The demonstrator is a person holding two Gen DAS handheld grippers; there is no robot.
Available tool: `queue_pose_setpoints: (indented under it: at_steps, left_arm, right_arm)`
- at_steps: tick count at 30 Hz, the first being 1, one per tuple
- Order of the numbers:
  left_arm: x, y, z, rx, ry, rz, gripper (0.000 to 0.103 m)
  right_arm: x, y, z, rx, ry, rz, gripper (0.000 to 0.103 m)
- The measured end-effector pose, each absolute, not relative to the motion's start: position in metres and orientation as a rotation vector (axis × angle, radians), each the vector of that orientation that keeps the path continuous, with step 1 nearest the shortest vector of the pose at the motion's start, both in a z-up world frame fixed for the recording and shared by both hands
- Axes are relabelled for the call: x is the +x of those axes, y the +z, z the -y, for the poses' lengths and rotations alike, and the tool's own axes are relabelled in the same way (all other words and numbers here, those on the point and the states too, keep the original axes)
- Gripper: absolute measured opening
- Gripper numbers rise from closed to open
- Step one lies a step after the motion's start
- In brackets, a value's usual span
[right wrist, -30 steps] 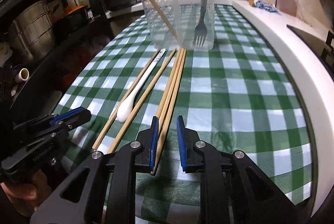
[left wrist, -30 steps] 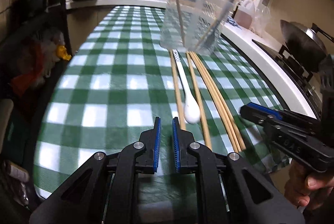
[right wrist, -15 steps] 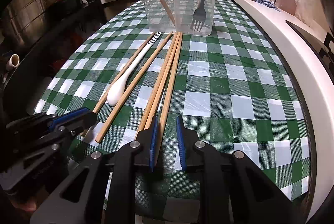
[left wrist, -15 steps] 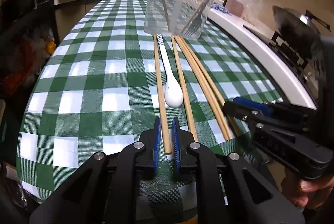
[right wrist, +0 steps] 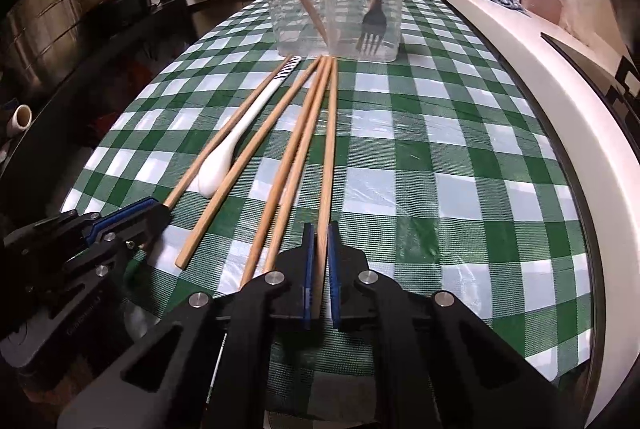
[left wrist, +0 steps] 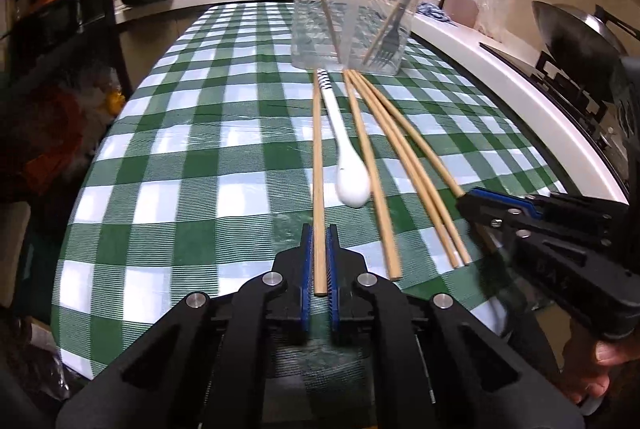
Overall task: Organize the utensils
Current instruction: 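Lower both tools and grasp a wooden chopstick with each tool, then lift the chopstick in the right tool toward the holder while the left tool carries its chopstick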
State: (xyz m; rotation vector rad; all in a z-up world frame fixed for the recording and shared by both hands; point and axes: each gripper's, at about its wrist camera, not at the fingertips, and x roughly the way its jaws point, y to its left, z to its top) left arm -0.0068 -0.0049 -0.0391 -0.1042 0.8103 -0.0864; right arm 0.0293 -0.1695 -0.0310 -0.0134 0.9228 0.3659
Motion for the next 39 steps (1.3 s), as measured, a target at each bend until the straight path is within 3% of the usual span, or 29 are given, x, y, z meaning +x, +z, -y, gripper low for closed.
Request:
queue_pose_setpoints:
  at_steps: [39]
  left_arm:
    - [-0.009,-0.039,0.003,-0.061,-0.046,-0.795,0.007]
  right_arm:
    - [0.022,-0.033,0.195,0.031,0.241,-0.927,0.007]
